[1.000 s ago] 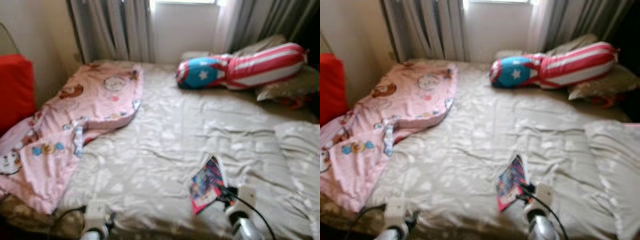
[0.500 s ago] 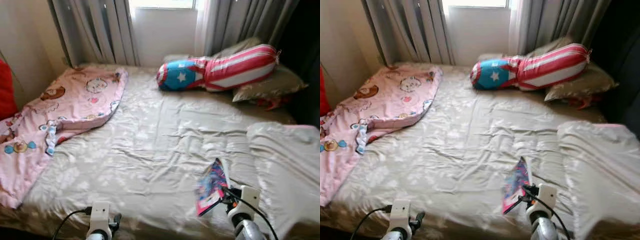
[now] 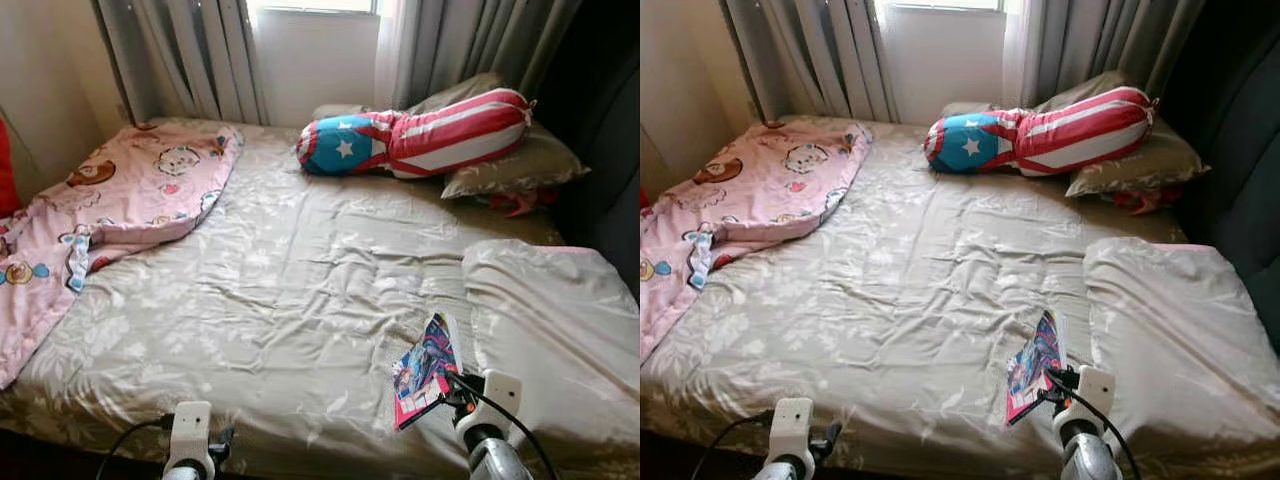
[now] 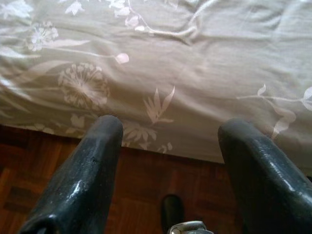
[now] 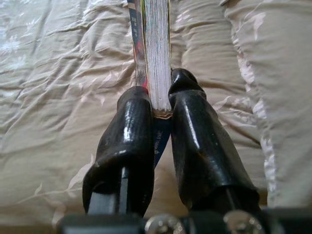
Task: Clean up the room
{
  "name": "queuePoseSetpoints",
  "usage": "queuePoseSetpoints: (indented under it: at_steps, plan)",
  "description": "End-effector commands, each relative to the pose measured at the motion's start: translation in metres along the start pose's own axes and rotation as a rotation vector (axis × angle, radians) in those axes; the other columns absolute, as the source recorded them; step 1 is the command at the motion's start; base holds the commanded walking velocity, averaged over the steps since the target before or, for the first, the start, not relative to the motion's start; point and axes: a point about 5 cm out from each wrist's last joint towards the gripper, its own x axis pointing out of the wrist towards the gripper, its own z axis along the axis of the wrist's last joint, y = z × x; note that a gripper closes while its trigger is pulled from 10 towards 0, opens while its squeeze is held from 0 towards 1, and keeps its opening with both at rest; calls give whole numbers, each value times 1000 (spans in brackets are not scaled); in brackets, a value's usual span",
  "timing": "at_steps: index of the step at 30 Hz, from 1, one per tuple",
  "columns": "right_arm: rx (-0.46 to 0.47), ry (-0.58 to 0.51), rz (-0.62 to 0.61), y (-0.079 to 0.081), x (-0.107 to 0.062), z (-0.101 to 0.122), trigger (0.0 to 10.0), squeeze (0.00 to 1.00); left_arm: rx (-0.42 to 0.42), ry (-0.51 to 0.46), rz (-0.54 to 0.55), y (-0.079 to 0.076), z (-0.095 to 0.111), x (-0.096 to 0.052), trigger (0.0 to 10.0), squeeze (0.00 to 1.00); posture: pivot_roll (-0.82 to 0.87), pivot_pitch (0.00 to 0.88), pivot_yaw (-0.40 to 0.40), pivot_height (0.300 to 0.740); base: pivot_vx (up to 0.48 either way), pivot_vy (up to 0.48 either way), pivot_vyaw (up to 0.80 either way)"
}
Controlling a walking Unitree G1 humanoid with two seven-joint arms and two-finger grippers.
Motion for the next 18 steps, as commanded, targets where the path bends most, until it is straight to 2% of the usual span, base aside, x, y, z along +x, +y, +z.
queuePoseSetpoints:
  at_steps: [1,7,18]
  plan:
    - [1,-36,9,2,3,8,10000,0,-3,-2,6,2,0,-1,10000,0,8,0,-43,726,0,0,0]
    - [3,-28,15,3,3,6,10000,0,2,-11,6,2,1,0,10000,0,9,0,-43,726,222,0,0]
    - [5,-15,57,9,3,4,10000,0,4,-27,1,-1,3,0,10000,0,7,0,-43,726,322,0,0]
